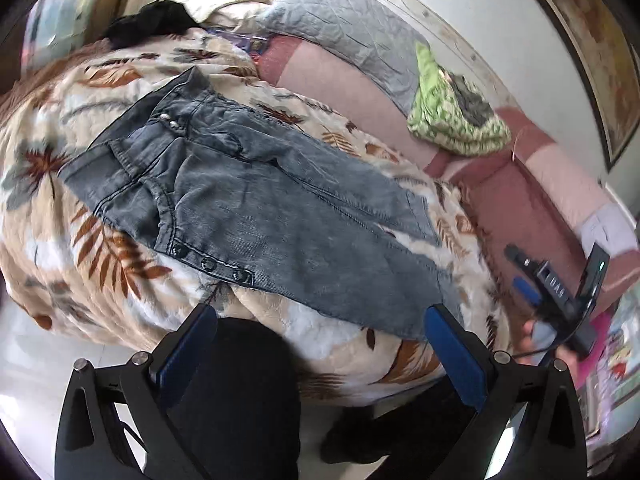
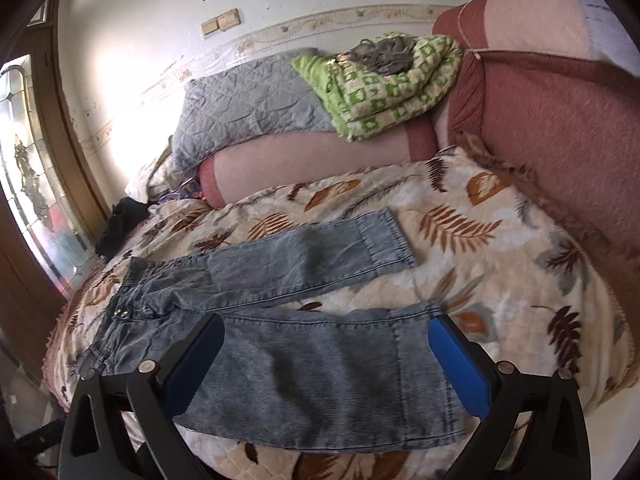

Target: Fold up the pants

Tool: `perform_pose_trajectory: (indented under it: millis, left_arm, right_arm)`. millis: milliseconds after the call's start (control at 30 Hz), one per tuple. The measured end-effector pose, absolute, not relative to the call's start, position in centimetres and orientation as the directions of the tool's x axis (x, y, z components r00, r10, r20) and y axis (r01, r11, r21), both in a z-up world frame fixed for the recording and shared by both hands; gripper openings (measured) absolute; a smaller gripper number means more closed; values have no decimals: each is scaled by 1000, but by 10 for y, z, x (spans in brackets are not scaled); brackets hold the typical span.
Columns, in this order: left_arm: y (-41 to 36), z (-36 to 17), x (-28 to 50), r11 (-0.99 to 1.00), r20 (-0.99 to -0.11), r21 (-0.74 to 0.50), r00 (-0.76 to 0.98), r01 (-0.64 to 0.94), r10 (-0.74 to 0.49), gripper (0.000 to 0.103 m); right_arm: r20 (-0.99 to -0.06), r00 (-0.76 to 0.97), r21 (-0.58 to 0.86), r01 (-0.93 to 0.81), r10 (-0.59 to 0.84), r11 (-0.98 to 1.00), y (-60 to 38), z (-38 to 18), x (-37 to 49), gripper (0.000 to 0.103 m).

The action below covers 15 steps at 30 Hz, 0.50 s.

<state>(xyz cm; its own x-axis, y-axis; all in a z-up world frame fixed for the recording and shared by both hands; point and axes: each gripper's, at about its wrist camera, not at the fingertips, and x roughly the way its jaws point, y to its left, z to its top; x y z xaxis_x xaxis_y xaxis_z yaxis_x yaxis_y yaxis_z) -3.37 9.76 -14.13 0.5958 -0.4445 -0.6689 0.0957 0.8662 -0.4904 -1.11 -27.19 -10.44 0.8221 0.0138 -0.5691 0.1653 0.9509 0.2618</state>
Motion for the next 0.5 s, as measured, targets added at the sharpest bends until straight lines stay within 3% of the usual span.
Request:
perform_pose_trajectory:
  millis: [167, 267, 500]
  left_arm:
    - [75, -118, -36, 935, -680, -332, 655, 127, -330, 103]
    - [72, -105, -20, 981, -683, -153, 704, 119, -192, 103]
    - [131, -91, 96, 998, -706, 63, 706, -17, 56, 103]
  right_arm:
    - [-574, 818, 218, 103, 42, 970, -248, -110, 0, 103]
    - [-578, 816, 198, 98, 35, 975, -242, -113, 7, 103]
    - [-634, 773, 171, 143, -2, 975, -266, -122, 42, 103]
